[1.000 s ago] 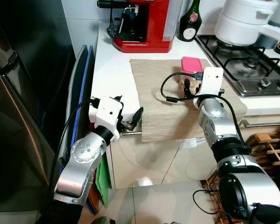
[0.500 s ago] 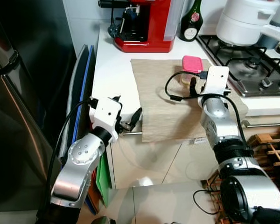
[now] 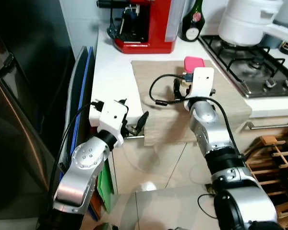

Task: Restocking fridge

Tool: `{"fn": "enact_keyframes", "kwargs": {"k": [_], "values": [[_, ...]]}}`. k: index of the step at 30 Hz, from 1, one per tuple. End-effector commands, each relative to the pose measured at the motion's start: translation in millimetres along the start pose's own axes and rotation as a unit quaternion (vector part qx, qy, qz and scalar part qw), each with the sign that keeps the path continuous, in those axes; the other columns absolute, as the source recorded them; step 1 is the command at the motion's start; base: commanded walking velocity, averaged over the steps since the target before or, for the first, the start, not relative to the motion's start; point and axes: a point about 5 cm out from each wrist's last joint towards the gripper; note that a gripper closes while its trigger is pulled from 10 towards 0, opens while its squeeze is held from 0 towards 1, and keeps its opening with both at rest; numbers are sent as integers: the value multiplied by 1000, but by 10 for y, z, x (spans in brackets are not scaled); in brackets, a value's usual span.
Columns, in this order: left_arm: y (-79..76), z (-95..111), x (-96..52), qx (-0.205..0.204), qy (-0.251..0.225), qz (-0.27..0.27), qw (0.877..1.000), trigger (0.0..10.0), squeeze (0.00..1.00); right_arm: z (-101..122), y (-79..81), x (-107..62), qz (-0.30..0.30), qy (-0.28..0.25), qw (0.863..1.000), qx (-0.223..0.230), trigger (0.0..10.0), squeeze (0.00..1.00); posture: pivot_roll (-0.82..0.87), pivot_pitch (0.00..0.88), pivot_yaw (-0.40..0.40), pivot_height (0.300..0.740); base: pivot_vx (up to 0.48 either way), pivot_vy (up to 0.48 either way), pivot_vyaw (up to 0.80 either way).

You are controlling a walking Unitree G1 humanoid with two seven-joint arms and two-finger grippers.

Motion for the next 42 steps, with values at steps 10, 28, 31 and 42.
{"fn": "enact_keyframes", "kwargs": {"k": [10,28,31,42], "values": [[18,31,7,9,-3,1,1000,10000,0,58,-68,40,-28,2,999,-17,10000,0,43,15,-32,740,0,0,0],[-2,27,17,10,-2,-1,1000,10000,0,131,-268,133,-62,-6,998,-32,10000,0,43,9,-35,740,0,0,0],[-17,27,18,10,-3,-4,1000,10000,0,151,-299,152,-68,-9,997,-30,10000,0,45,4,-38,740,0,0,0],[-41,36,19,17,-6,-12,1000,10000,0,200,-345,207,-76,-12,997,-21,10000,0,52,0,-43,740,0,0,0]]}}
Point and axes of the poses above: a point about 5 cm out from each wrist's last joint towards the gripper, its own x axis pointing out of the wrist towards the gripper, its own z axis along the axis of the wrist's last joint, y = z × x, and after that the axes turned 13 degrees about x, right-handed
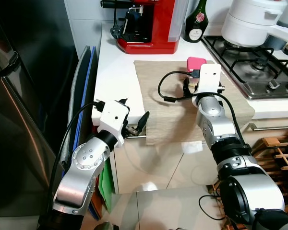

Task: Restocking fridge

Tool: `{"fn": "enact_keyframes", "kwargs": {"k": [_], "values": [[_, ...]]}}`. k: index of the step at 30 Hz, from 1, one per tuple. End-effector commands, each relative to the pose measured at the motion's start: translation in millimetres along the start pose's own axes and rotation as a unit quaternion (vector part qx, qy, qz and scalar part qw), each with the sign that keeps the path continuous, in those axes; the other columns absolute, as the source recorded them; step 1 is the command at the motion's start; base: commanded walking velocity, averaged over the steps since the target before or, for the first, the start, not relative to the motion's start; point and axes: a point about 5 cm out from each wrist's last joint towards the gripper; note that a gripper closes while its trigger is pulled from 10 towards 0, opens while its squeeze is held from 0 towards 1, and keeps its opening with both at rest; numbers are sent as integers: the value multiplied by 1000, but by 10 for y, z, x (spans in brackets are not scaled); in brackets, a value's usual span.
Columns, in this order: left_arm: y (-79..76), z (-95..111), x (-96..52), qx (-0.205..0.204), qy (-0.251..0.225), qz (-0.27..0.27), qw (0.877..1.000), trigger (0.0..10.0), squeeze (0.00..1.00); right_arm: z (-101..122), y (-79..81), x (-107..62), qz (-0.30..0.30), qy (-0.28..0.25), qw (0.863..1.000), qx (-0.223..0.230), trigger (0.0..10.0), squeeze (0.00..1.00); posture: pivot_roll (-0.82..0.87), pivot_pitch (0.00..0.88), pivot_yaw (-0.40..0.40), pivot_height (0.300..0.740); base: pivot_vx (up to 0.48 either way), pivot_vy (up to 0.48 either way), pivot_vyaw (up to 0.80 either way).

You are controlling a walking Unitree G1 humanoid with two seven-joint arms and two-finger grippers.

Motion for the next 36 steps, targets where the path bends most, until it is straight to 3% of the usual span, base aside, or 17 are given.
{"fn": "enact_keyframes", "kwargs": {"k": [1,8,25,26,27,28,29,36], "values": [[-15,30,10,9,-6,-6,1000,10000,0,46,-35,28,-8,-3,1000,16,10000,0,52,0,-43,740,0,0,0],[-20,23,-4,10,-5,-5,1000,10000,0,-3,-43,58,-9,18,999,37,10000,0,58,0,-46,740,0,0,0],[-22,16,-3,9,-2,-4,1000,10000,0,24,-19,125,19,33,999,34,10000,0,62,12,-44,740,0,0,0],[-21,14,-1,9,-1,-3,1000,10000,0,38,-25,129,17,30,999,33,10000,43,62,12,-44,740,0,0,0],[-21,16,0,9,-1,-3,1000,10000,0,58,-43,137,13,25,999,33,10000,612,63,18,-46,740,0,0,0],[-21,17,0,9,-1,-2,1000,10000,0,65,-53,140,10,24,999,34,10000,612,63,18,-46,740,0,0,0],[-21,19,-1,9,-1,-2,1000,10000,0,69,-59,142,9,24,999,33,10000,1000,63,18,-46,740,0,0,0],[-22,12,2,8,0,-1,1000,10000,0,88,-102,157,0,22,999,30,10000,1000,61,23,-44,740,0,0,0]]}}
Point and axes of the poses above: a point about 5 cm out from each wrist's last joint towards the gripper, its own x axis pointing out of the wrist towards the gripper, its own z axis along the axis of the wrist's last joint, y = z × x, and after that the axes turned 13 degrees about x, right-handed
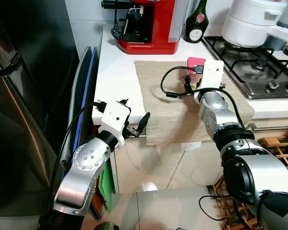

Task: Restocking fridge

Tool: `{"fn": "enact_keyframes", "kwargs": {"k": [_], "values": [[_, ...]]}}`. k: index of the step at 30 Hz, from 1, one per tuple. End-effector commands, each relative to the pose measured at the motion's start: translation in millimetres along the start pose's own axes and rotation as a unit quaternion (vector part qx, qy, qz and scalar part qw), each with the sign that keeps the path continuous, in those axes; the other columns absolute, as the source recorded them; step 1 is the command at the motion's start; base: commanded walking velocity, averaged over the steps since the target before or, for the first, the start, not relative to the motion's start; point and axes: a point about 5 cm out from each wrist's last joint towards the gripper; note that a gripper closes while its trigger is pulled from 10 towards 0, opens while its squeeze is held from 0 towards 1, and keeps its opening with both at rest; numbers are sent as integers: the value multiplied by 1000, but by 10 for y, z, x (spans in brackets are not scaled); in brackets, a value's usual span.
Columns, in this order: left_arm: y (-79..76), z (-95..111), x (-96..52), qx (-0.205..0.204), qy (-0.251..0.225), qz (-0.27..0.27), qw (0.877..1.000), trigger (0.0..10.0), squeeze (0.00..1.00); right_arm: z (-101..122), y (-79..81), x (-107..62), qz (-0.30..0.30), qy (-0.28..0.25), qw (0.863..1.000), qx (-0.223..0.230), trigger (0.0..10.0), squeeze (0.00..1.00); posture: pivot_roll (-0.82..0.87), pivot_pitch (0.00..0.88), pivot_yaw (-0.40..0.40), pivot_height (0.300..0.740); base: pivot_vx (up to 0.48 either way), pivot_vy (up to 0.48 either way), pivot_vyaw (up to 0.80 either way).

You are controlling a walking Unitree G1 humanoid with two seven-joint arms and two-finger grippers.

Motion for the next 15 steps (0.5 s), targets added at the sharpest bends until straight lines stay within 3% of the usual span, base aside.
{"fn": "enact_keyframes", "kwargs": {"k": [1,13,14,15], "values": [[-7,15,2,2,-2,-1,1000,10000,0,103,7,21,-1,-16,1000,2,10000,1000,61,23,-44,740,0,0,0],[-11,16,22,1,-3,-1,1000,10000,0,73,1,24,3,-6,1000,4,10000,1000,59,24,-42,740,0,0,0],[-13,16,22,1,-3,0,1000,10000,0,73,4,24,7,-6,1000,7,6275,0,59,24,-42,740,0,0,0],[-13,16,22,1,-3,0,1000,10000,0,74,7,24,9,-6,1000,8,6275,0,59,24,-42,740,0,0,0]]}}
Point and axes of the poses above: a point about 5 cm out from each wrist's last joint towards the gripper, its own x axis pointing out of the wrist towards the gripper, its own z axis along the axis of the wrist's last joint, y = z × x, and after that the axes turned 13 degrees about x, right-handed
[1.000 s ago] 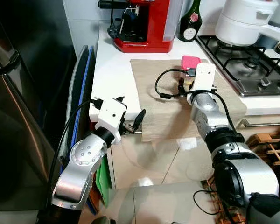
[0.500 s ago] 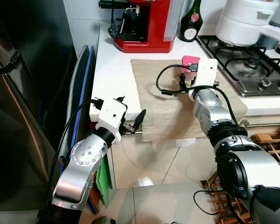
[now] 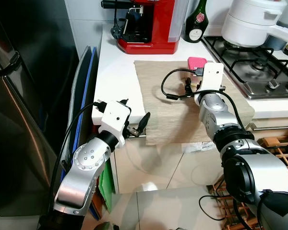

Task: Restocking fridge

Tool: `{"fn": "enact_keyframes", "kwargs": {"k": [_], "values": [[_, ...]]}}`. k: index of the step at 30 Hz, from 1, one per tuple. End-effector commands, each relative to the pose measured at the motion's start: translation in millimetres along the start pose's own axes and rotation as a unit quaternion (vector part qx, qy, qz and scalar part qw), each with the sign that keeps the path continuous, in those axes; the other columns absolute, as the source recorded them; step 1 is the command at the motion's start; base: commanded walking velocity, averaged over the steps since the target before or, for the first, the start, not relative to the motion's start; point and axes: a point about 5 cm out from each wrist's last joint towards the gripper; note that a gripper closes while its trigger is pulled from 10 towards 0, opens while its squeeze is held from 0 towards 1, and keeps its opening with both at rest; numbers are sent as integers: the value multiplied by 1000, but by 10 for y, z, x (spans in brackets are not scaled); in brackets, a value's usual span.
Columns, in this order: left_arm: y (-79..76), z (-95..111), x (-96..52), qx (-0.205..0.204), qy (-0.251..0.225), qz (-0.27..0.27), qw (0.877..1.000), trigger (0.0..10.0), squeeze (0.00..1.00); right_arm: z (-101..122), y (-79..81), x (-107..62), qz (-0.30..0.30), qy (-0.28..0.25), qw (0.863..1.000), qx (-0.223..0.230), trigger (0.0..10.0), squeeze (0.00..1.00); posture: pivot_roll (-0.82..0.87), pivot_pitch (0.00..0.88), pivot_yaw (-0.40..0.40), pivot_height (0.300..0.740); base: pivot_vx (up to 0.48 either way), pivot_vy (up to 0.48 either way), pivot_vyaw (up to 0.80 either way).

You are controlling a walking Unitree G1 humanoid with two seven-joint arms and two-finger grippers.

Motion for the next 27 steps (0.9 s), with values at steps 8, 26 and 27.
{"fn": "enact_keyframes", "kwargs": {"k": [8,26,27], "values": [[-8,14,21,0,-1,2,1000,10000,0,95,18,21,14,-9,1000,-1,0,0,59,24,-44,740,0,0,0],[-17,10,23,0,2,4,1000,10000,0,104,-18,24,16,-11,1000,-8,0,0,58,26,-43,740,0,0,0],[-18,11,23,0,2,4,1000,10000,0,107,-19,24,17,-12,1000,-8,0,0,58,26,-43,740,0,0,0]]}}
Point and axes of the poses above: a point about 5 cm out from each wrist's last joint towards the gripper, its own x axis pointing out of the wrist towards the gripper, its own z axis along the axis of the wrist's last joint, y = z × x, and after that the axes turned 13 degrees about x, right-handed
